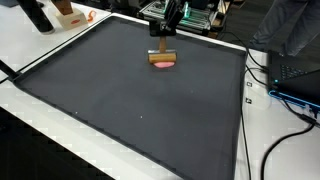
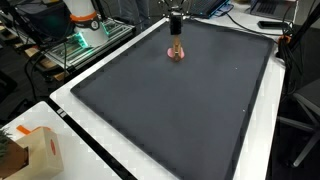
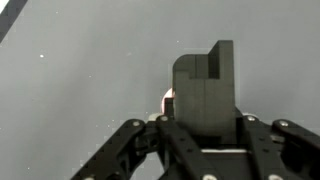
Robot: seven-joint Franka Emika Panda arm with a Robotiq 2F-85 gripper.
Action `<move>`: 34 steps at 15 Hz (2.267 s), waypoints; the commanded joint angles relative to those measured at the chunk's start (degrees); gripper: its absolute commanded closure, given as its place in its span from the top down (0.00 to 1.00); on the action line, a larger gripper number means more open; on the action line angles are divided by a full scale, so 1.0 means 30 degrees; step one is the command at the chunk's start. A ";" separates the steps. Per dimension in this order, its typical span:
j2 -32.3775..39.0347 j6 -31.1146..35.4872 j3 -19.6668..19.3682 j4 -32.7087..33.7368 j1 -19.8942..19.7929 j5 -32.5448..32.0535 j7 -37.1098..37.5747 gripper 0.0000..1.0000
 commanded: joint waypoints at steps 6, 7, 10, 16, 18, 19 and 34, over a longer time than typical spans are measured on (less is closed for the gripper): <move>0.2927 0.3363 -0.0048 0.0508 -0.0174 -0.0496 0.1112 0.23; 0.2911 0.3363 -0.0035 0.0541 -0.0167 -0.0519 0.1117 0.23; 0.2856 0.3420 0.0009 0.0651 -0.0121 -0.0456 0.1007 0.23; 0.2548 0.3087 0.0150 0.0971 -0.0023 -0.0474 0.0889 0.23; 0.2489 0.2954 0.0215 0.1111 0.0028 -0.0450 0.0796 0.23; 0.2455 0.2881 0.0257 0.1186 0.0055 -0.0434 0.0772 0.23; 0.0176 0.1824 0.0803 0.1898 0.0351 -0.0245 0.0890 0.23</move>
